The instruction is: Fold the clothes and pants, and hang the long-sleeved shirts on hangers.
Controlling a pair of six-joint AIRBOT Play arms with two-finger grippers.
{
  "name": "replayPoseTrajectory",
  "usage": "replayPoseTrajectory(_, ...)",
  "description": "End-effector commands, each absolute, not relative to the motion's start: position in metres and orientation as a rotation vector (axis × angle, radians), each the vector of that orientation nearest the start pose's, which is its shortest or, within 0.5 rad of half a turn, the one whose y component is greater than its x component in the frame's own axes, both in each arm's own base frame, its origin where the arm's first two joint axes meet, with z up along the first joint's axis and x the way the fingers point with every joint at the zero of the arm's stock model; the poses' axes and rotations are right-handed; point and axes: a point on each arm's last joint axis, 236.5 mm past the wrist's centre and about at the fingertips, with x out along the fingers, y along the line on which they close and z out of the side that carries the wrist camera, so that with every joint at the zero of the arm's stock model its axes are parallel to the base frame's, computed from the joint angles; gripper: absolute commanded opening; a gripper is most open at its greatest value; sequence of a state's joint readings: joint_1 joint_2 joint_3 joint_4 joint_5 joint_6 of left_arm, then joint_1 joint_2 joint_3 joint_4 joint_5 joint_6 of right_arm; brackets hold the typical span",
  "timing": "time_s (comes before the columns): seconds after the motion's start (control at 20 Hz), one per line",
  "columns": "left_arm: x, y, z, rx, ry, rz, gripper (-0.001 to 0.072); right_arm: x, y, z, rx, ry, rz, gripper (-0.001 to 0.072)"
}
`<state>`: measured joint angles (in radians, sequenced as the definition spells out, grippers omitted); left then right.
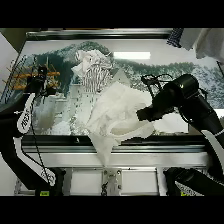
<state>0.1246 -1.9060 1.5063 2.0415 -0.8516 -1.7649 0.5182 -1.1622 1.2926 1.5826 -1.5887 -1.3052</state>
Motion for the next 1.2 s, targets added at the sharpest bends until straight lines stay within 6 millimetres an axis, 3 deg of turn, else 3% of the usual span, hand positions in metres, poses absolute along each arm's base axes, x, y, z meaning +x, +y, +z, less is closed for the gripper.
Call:
replayPoseTrajectory(0.0,0.517,0.147,-0.091,0.25,1.182,0.348,0.0013,0.266,0.156,0.072,-0.155,1.463,0.239,0.0021)
replayPoseTrajectory(0.15,0.522,0.144,-0.043,0.246,1.101,0.353,0.0013,0.266,0.156,0.072,-0.155,1.463,0.239,0.002)
replayPoseTrajectory(0.35,0.523,0.12,0.017,0.299,1.016,0.314,0.0013,0.266,0.156,0.072,-0.155,1.463,0.239,0.002)
replayPoseTrajectory(0.55,0.521,0.075,0.068,0.355,0.935,0.239,0.0013,0.266,0.156,0.072,-0.155,1.463,0.239,0.0021)
replayPoseTrajectory(0.65,0.514,0.038,0.09,0.437,0.912,0.115,0.0013,0.266,0.156,0.072,-0.155,1.463,0.239,0.0021)
replayPoseTrajectory(0.8,0.478,-0.032,0.107,0.518,0.931,-0.242,0.0013,0.266,0.156,0.072,-0.155,1.463,0.239,0.002)
replayPoseTrajectory(0.95,0.409,-0.096,0.123,0.609,0.938,-0.698,0.0013,0.266,0.156,0.072,-0.155,1.463,0.239,0.0021)
replayPoseTrajectory(1.05,0.367,-0.108,0.129,0.655,0.969,-0.884,0.0013,0.266,0.156,0.072,-0.155,1.463,0.239,0.002)
replayPoseTrajectory(1.15,0.353,-0.097,0.133,0.695,1.003,-0.877,0.0013,0.266,0.156,0.072,-0.155,1.463,0.239,0.0021)
